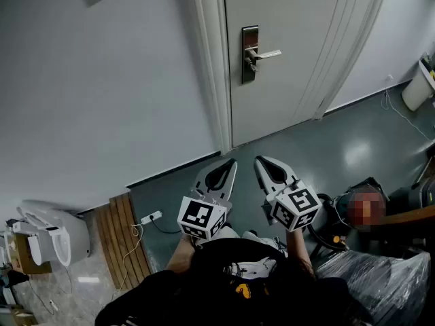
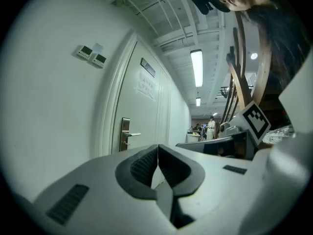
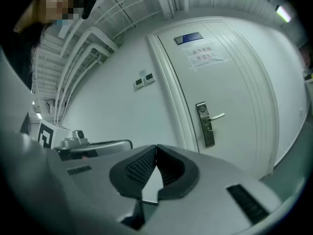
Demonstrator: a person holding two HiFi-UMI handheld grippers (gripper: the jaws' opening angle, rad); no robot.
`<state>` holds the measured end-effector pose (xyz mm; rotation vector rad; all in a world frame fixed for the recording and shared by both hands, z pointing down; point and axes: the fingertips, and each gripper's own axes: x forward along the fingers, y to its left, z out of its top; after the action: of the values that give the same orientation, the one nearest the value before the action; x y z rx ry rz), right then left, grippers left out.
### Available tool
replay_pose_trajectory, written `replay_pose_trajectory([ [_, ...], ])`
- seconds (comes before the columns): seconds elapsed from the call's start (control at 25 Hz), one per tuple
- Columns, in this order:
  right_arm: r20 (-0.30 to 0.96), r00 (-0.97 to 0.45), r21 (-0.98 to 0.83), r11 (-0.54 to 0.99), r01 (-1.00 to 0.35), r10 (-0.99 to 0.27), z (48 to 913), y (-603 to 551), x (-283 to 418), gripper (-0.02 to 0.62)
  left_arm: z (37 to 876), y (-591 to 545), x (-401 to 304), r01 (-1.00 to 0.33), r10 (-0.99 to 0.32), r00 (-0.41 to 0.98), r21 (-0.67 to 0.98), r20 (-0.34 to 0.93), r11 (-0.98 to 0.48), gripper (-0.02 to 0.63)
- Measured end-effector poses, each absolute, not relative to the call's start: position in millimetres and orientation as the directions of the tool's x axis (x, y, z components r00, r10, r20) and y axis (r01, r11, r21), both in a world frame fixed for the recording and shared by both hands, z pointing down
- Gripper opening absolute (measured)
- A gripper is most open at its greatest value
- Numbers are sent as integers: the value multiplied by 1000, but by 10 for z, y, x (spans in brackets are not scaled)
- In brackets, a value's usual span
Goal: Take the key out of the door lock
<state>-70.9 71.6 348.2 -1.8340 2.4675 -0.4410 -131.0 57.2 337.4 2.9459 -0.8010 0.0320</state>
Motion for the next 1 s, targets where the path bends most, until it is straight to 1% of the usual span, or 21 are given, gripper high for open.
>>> replay_pose_trajectory([
  [0.6,125,-273,-231,239,-943,-954,3511,453,-943,6,3371,297,-1481,-475,-474,880,79,25,-877,9],
  [1.0,177,-241,-217,201,-955,-954,3712,290,-1047,6,3514,89,-1571,-443,-441,897,95,36,-892,9],
])
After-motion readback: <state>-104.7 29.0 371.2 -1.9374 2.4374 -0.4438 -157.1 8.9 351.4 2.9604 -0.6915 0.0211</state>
